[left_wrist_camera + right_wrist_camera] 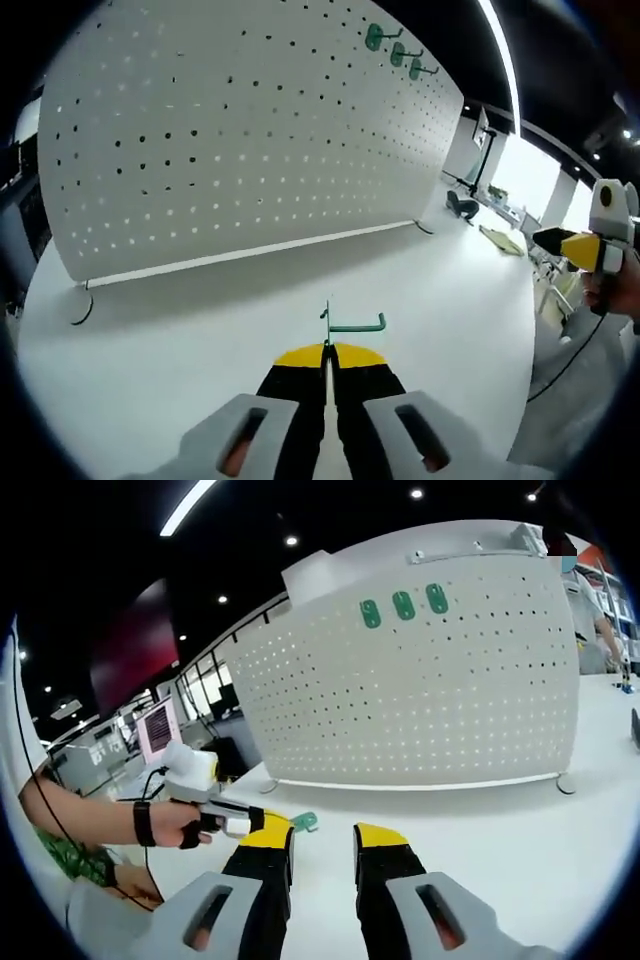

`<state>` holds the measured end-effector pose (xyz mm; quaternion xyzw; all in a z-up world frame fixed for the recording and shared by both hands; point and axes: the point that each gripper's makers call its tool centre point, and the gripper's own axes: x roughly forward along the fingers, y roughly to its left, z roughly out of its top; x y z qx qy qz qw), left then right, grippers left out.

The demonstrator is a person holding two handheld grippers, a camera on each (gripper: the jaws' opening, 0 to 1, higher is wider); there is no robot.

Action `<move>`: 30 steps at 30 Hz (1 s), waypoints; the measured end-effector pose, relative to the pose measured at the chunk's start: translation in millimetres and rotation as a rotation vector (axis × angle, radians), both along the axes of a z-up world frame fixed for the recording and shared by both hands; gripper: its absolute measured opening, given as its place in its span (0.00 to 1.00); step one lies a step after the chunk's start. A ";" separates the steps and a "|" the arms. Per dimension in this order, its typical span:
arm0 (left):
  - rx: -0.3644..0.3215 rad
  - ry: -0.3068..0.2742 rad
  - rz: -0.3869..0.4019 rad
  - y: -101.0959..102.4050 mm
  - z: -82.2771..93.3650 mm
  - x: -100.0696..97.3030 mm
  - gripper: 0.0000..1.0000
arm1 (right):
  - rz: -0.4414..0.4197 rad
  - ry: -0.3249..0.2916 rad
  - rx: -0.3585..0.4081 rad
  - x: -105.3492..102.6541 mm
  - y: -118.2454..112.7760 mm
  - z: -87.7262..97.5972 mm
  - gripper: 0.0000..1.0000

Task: Insert the hook assembly into the mounting plate slot until the hook locks in place.

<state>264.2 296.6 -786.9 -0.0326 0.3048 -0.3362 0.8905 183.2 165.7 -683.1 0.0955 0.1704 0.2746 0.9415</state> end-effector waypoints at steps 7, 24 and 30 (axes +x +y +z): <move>-0.071 -0.007 0.027 0.6 16.3 -10.9 0.01 | 0.020 -0.015 0.004 -3.2 6.4 5.2 0.23; -0.245 0.023 0.094 3.6 43.7 -40.9 0.01 | 0.053 -0.038 0.013 -14.0 16.1 13.1 0.22; -0.276 0.023 0.099 2.9 53.1 -53.0 0.02 | 0.063 -0.041 0.020 -18.1 20.4 15.8 0.21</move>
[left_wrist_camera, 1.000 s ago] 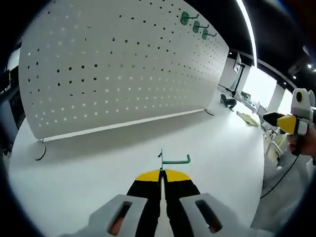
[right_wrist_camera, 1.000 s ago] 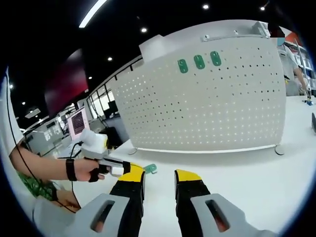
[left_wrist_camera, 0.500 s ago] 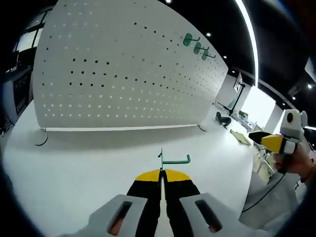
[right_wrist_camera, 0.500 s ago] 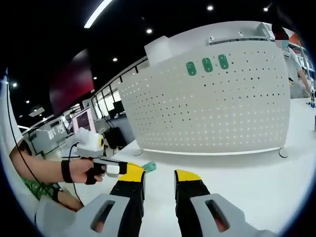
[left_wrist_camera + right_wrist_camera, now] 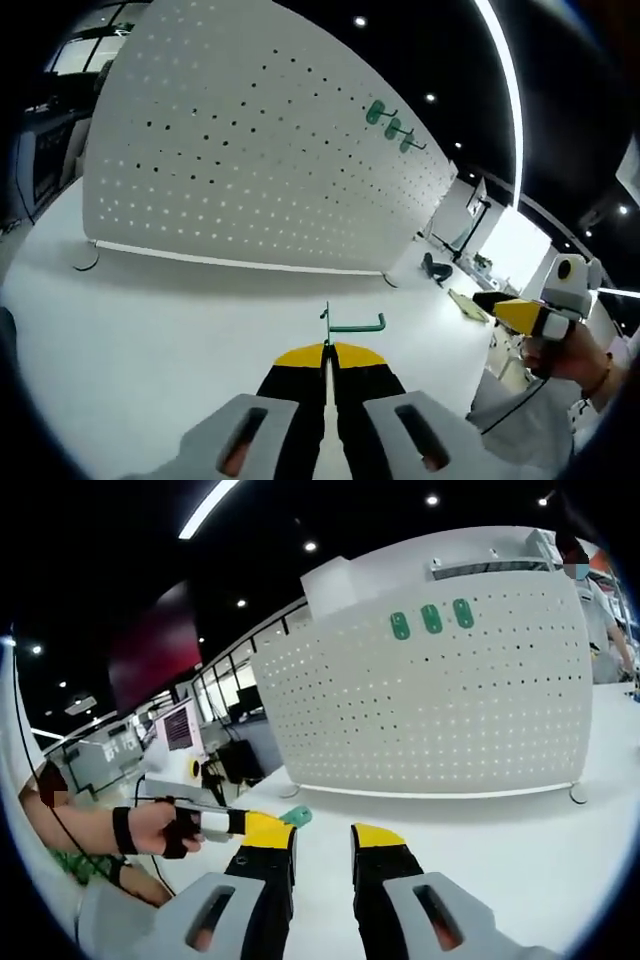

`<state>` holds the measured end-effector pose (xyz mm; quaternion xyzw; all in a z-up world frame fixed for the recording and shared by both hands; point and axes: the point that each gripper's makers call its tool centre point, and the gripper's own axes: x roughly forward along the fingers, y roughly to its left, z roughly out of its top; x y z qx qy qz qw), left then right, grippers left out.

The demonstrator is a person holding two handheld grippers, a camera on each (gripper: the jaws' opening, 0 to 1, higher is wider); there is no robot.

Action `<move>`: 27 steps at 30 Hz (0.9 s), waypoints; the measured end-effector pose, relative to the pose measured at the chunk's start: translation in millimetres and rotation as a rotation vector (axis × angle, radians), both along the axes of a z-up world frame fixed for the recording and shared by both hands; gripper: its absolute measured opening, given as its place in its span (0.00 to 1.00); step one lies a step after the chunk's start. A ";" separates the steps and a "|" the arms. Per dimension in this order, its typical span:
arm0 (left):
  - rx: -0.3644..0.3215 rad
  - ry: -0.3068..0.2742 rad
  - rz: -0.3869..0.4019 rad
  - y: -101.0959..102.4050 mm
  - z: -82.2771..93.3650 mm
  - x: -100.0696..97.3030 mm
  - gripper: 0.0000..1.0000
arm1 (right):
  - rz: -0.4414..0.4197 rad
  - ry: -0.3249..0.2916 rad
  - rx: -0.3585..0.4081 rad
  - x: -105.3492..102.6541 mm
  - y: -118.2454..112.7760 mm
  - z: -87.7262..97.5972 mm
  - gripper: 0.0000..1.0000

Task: Insert the hook assembly into the mounting plate slot until the hook locks in place.

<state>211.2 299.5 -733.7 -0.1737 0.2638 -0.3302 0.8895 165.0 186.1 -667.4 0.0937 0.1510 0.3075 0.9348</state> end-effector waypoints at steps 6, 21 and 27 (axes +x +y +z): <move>-0.043 0.006 0.003 0.4 9.3 -12.5 0.02 | 0.025 -0.010 0.006 -2.5 8.5 2.0 0.21; -0.171 -0.040 -0.074 -17.8 47.3 -42.7 0.02 | 0.063 -0.014 0.000 -6.9 20.9 4.0 0.20; -0.223 -0.038 -0.089 -22.3 57.0 -49.8 0.02 | 0.087 0.003 0.016 -13.2 29.9 -0.6 0.20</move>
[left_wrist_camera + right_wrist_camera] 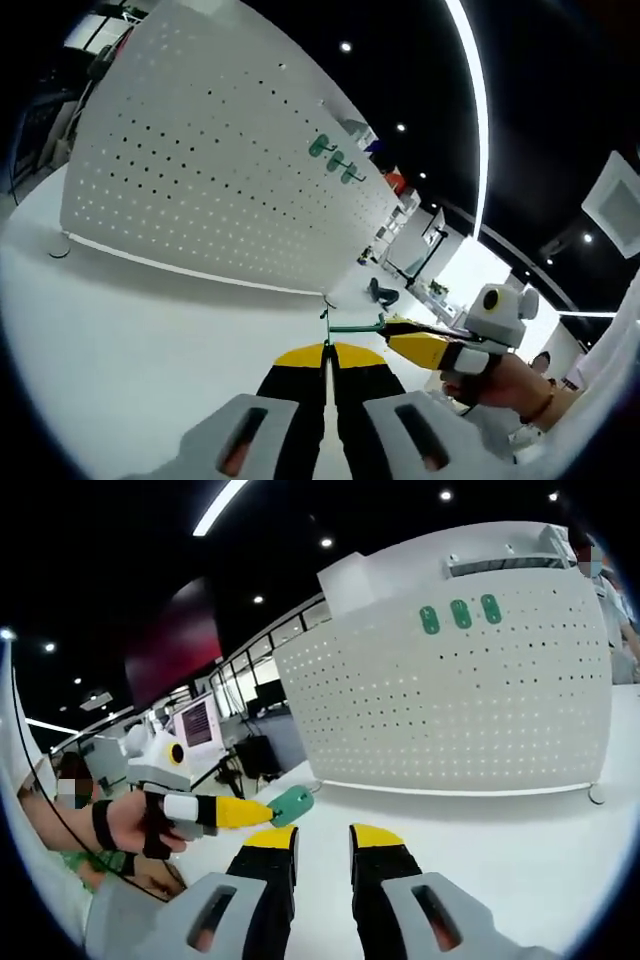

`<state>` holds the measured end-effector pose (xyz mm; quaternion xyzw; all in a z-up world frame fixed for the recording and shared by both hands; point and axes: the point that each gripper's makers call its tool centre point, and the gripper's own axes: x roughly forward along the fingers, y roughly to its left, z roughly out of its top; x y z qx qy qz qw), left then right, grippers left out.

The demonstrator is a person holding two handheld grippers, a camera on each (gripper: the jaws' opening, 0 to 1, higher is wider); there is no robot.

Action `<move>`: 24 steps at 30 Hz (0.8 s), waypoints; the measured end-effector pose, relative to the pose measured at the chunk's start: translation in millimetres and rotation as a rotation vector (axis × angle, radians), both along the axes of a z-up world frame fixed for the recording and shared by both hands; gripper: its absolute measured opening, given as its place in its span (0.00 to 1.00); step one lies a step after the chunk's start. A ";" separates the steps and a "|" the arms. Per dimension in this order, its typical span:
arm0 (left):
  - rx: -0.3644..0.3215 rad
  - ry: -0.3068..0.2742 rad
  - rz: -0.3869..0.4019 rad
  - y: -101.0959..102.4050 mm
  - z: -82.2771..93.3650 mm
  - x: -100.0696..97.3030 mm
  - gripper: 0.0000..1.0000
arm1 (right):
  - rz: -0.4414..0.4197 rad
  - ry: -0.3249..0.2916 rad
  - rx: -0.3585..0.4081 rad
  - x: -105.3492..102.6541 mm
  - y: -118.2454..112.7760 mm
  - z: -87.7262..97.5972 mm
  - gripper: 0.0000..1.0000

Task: Insert the hook assembly into the mounting plate slot until the hook locks in place.

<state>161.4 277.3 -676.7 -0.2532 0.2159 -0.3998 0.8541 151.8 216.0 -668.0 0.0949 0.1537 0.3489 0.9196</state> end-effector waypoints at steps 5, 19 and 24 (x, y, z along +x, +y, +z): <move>-0.040 0.008 -0.022 -4.5 4.0 -4.7 0.02 | 0.005 -0.005 0.009 -2.0 4.9 1.9 0.19; -0.185 0.010 -0.083 -14.3 23.1 -19.6 0.02 | 0.030 -0.042 0.077 -5.7 15.7 17.1 0.18; -0.228 0.020 -0.111 -17.6 28.0 -24.4 0.02 | 0.051 -0.036 0.158 -9.0 21.5 24.9 0.16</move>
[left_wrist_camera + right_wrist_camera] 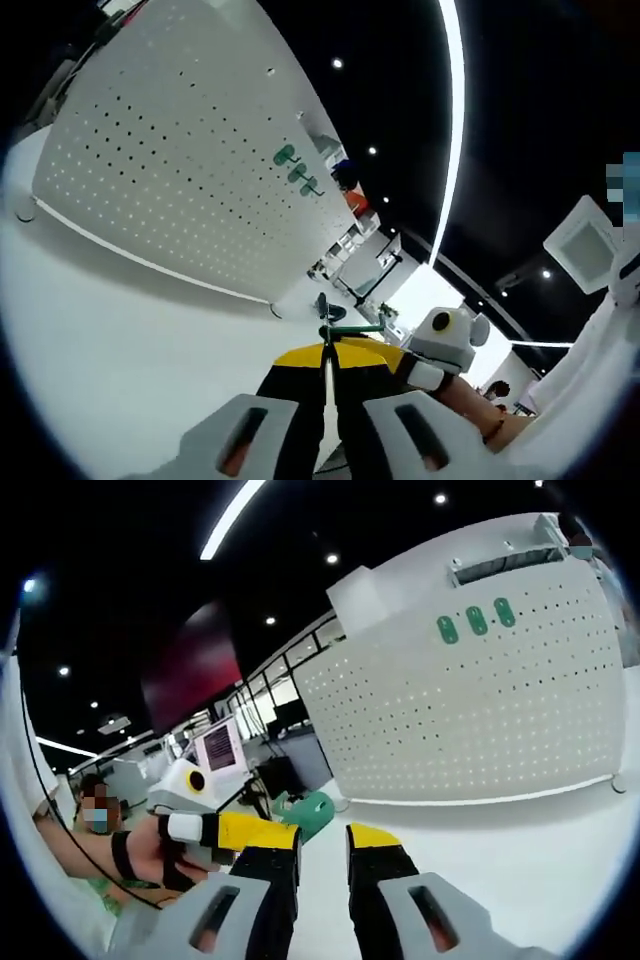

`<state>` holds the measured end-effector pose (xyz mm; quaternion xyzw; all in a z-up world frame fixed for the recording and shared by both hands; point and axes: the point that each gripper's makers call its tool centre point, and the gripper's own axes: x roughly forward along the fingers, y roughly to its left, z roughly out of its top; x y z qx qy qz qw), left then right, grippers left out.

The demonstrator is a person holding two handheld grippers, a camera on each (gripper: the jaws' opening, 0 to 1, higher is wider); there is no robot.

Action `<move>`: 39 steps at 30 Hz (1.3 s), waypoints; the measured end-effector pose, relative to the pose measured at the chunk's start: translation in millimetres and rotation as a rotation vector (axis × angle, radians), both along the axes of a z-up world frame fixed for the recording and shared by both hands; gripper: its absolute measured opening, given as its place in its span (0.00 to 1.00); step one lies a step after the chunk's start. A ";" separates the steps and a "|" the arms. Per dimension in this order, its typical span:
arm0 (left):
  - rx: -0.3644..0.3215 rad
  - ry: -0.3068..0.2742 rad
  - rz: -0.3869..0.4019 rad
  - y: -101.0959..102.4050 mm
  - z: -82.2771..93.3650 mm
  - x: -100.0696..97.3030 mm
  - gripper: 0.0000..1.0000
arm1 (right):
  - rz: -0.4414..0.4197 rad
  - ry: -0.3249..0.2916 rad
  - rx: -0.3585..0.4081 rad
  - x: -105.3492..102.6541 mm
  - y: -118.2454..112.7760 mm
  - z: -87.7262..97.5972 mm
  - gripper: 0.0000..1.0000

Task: Insert the hook assembly into the mounting plate slot until the hook locks in place.

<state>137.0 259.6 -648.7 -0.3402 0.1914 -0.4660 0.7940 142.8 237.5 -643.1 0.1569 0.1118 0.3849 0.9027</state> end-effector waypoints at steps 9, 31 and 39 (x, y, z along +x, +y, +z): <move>-0.079 0.016 -0.054 -3.5 9.3 -6.6 0.02 | 0.039 0.027 0.160 -6.3 4.1 14.7 0.07; -0.136 -0.026 -0.064 -5.5 18.4 -7.5 0.05 | 0.071 0.071 0.357 -15.7 3.3 31.2 0.00; -0.044 -0.138 -0.046 -7.4 19.6 -7.5 0.08 | 0.041 0.041 0.335 -12.4 -1.5 33.0 0.00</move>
